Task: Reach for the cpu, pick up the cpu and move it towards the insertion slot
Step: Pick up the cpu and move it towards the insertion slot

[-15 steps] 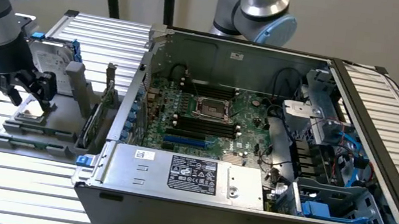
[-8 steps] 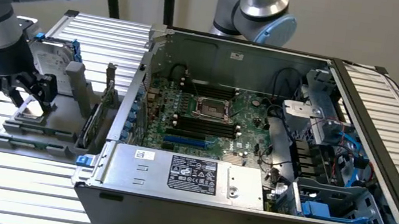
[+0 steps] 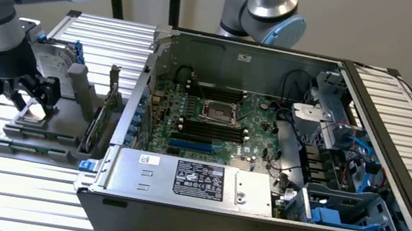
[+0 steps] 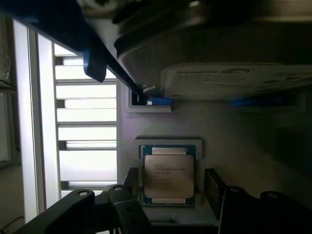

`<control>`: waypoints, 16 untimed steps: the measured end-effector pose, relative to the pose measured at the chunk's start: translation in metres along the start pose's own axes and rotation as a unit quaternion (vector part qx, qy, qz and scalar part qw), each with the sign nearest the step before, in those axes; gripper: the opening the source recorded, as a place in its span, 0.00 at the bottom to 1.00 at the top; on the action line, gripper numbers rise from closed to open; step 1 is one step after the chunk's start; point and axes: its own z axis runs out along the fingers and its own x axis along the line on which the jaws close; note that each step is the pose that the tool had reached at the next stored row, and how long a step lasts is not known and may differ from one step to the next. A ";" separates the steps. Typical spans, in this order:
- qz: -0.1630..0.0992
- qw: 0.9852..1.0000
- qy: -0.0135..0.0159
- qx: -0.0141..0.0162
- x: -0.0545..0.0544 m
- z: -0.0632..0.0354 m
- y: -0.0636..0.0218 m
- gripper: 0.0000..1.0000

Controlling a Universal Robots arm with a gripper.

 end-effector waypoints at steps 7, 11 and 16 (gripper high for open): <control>-0.004 1.000 0.000 0.000 0.000 0.0028 0.0000 0.65; -0.008 1.000 0.000 0.000 0.000 0.0035 0.0000 0.65; -0.010 1.000 0.000 0.000 0.001 0.0052 -0.0001 0.65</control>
